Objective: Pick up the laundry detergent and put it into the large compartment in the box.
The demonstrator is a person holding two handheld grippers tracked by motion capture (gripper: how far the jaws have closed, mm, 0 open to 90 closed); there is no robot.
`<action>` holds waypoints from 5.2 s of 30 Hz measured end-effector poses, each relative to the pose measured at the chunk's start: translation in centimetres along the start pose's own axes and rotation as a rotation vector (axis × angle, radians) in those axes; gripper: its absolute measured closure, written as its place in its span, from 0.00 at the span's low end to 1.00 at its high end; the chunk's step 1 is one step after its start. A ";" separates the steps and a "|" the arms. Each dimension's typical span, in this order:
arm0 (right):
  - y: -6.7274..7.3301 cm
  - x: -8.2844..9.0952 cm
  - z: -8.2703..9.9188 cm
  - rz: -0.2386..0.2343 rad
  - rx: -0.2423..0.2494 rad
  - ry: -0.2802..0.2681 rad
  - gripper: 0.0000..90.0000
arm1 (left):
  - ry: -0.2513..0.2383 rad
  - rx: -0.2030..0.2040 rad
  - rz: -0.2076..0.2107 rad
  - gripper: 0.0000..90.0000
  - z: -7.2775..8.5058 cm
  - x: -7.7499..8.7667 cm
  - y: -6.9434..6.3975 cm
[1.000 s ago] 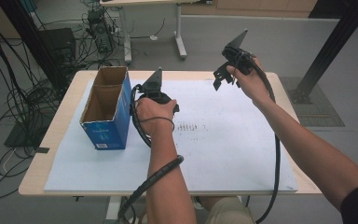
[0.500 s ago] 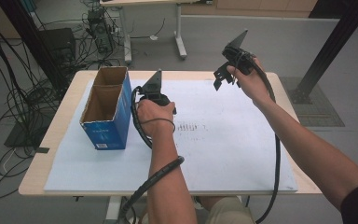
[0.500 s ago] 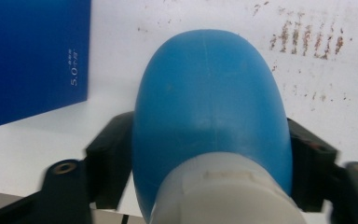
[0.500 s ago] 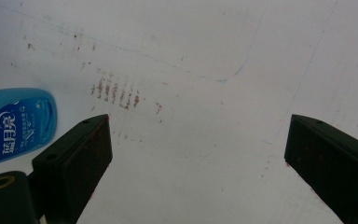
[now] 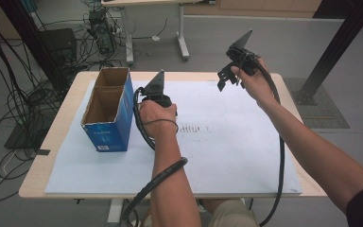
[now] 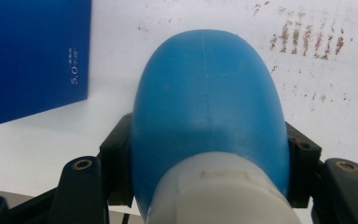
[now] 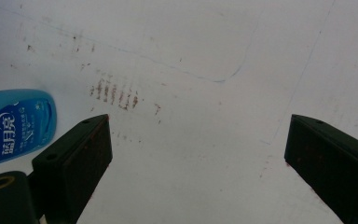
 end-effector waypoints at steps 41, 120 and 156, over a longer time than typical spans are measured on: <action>0.3 -0.1 0.0 0.005 0.007 0.009 0.08 | 0.005 -0.014 -0.014 0.41 -0.2 0.0 -0.2; 0.1 -0.5 0.2 0.013 0.002 0.012 0.08 | 0.012 -0.027 -0.016 0.42 -0.2 0.1 -0.2; -0.2 -0.3 0.5 0.021 0.002 0.009 0.08 | 0.008 -0.057 -0.023 0.42 0.1 1.4 -0.7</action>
Point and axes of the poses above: each handheld gripper's, and its own axes: x roughly backward along the jaws, z roughly out of its underside, y roughly to its left, the point moved 5 cm from there along -x, roughly forward along the jaws, and after that the axes turned 4 degrees about y, right-handed, at the moved point
